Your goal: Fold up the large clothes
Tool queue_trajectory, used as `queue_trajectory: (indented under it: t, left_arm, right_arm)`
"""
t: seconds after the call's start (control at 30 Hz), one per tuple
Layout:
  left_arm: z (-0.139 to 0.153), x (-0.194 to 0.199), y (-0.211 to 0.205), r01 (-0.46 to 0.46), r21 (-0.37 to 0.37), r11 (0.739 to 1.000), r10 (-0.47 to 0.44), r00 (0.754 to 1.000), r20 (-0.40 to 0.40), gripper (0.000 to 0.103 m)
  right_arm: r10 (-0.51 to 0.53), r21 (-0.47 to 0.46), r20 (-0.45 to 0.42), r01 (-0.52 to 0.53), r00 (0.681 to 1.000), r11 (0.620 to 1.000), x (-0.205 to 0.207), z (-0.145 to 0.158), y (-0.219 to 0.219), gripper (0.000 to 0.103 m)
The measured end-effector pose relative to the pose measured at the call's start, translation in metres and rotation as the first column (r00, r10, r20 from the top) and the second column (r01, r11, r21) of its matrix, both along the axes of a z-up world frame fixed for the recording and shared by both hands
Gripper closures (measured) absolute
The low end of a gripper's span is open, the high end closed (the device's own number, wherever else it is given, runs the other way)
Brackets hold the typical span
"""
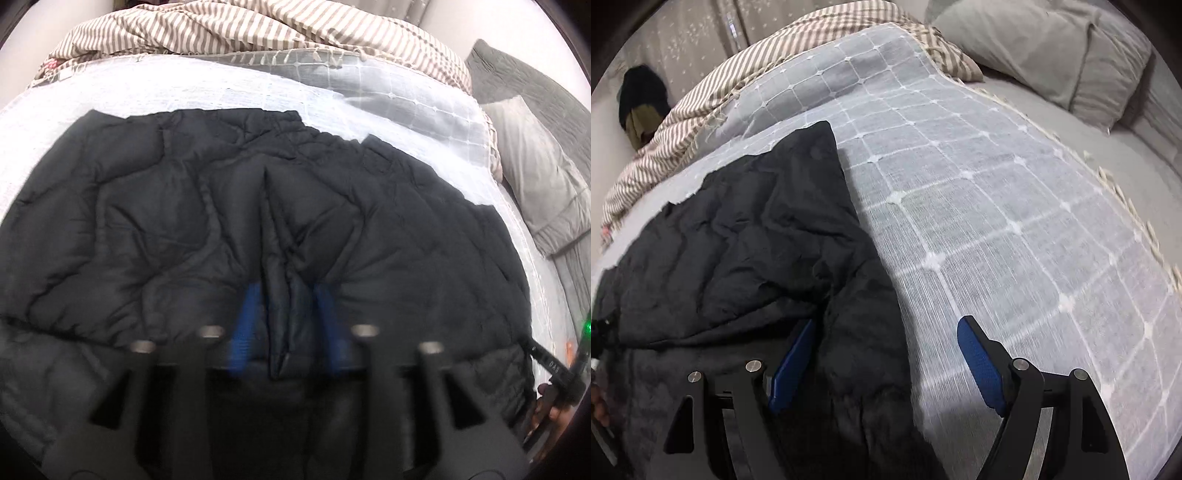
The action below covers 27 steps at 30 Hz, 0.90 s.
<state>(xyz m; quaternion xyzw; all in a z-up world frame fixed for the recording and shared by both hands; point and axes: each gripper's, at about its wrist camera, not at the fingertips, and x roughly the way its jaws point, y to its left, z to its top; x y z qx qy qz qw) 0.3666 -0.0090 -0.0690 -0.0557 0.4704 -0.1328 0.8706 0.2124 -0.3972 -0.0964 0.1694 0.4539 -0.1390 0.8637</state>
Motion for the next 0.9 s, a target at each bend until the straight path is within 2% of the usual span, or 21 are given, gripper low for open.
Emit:
queue_trajectory:
  t: [0.03, 0.07, 0.1, 0.17, 0.33, 0.5, 0.63, 0.73, 0.9]
  left_arm:
    - [0.005, -0.004, 0.001, 0.006, 0.004, 1.000, -0.006, 1.000, 0.005, 0.027]
    - [0.011, -0.010, 0.004, 0.004, 0.012, 1.000, -0.004, 1.000, 0.017, 0.022]
    - [0.016, -0.018, 0.007, 0.002, 0.020, 1.000, -0.003, 1.000, 0.025, 0.018]
    - [0.027, -0.032, 0.014, 0.016, 0.027, 1.000, -0.017, 1.000, 0.012, 0.017]
    - [0.051, -0.064, 0.038, 0.030, 0.044, 0.999, -0.030, 1.000, -0.005, 0.005]
    - [0.072, -0.097, 0.067, 0.038, 0.039, 0.999, -0.037, 0.999, -0.030, 0.002]
    - [0.086, -0.130, 0.091, 0.058, 0.063, 0.996, -0.055, 0.998, -0.037, 0.001]
    - [0.091, -0.153, 0.107, 0.070, 0.100, 0.993, -0.067, 0.997, -0.038, 0.001]
    - [0.090, -0.185, 0.137, 0.059, 0.091, 0.994, -0.052, 0.996, -0.069, 0.001]
  right_arm:
    - [-0.004, 0.027, 0.000, 0.004, 1.000, 1.000, -0.005, 0.002, 0.000, 0.023]
    - [-0.010, 0.064, 0.002, 0.010, 1.000, 0.998, -0.009, 0.005, -0.002, 0.023]
    - [-0.017, 0.102, 0.008, 0.016, 1.000, 0.995, -0.015, 0.009, -0.004, 0.023]
    - [-0.013, 0.141, 0.024, 0.010, 1.000, 0.990, -0.026, 0.017, -0.003, 0.023]
    - [0.006, 0.168, 0.077, -0.019, 0.997, 0.986, -0.056, 0.049, 0.008, 0.022]
    - [0.085, 0.195, 0.084, -0.100, 0.993, 0.976, -0.088, 0.070, 0.026, 0.020]
    - [0.136, 0.165, 0.068, -0.146, 0.988, 0.975, -0.113, 0.082, 0.036, 0.019]
    - [0.170, 0.148, 0.067, -0.179, 0.983, 0.973, -0.133, 0.087, 0.041, 0.019]
    - [0.191, 0.130, 0.063, -0.198, 0.980, 0.972, -0.162, 0.085, 0.044, 0.018]
